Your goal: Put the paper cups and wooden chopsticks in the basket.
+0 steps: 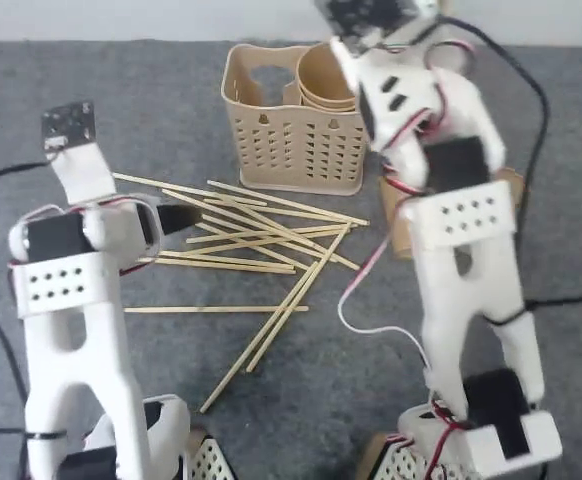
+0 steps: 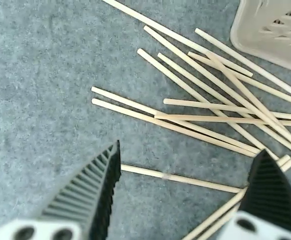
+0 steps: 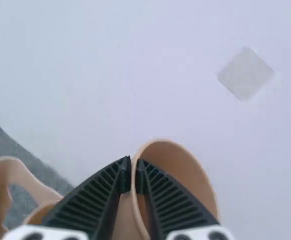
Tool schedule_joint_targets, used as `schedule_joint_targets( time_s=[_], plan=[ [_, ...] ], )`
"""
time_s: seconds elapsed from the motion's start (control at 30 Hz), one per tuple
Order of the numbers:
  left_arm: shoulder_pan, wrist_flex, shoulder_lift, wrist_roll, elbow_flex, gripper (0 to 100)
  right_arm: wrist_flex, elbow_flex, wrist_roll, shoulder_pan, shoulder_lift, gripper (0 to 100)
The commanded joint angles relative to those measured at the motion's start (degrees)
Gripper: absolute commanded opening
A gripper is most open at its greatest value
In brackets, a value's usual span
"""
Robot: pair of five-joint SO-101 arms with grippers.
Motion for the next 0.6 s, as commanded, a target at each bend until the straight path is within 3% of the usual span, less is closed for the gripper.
schedule_joint_targets(
  time_s=[0.0,0.57],
  plan=[
    [-0.6,-5.1,-4.2,-0.4,5.0,38,-5.3,-3.2,3.4,-1.7,2.0,0.8],
    [-0.4,-7.6,-5.7,-0.4,8.3,38,4.1,-3.1,-0.3,-2.9,7.5,0.8]
  ],
)
